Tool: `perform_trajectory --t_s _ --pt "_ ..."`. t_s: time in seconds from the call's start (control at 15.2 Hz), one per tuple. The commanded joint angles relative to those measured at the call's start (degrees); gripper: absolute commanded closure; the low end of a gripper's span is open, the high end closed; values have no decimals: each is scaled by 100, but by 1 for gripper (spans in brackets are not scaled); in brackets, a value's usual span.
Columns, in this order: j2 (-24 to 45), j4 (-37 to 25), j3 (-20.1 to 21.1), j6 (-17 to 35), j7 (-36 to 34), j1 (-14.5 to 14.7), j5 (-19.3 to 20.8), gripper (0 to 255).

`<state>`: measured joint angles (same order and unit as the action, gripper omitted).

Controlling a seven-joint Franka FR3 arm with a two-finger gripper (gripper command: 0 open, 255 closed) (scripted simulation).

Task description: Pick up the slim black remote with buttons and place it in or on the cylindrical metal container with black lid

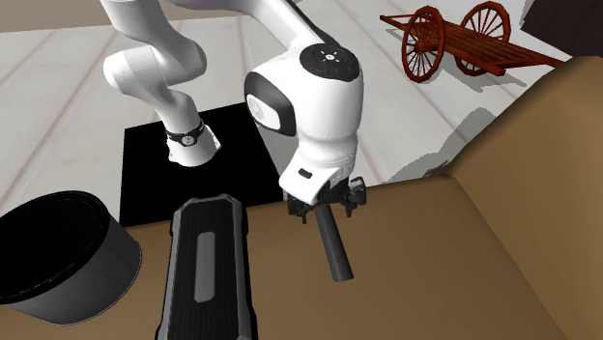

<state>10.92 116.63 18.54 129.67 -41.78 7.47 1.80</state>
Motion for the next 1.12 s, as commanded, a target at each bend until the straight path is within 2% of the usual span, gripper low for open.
perform_trajectory --t_s 0.0,0.4,0.92,0.99,1.06 --pt "204 -84 -3 108 -96 50 84 0" --pt "528 36 -48 536 -192 102 226 0" --pt "527 36 -48 536 -192 103 226 0" --pt "527 36 -48 536 -192 103 226 255" --pt "527 36 -48 536 -192 103 226 255"
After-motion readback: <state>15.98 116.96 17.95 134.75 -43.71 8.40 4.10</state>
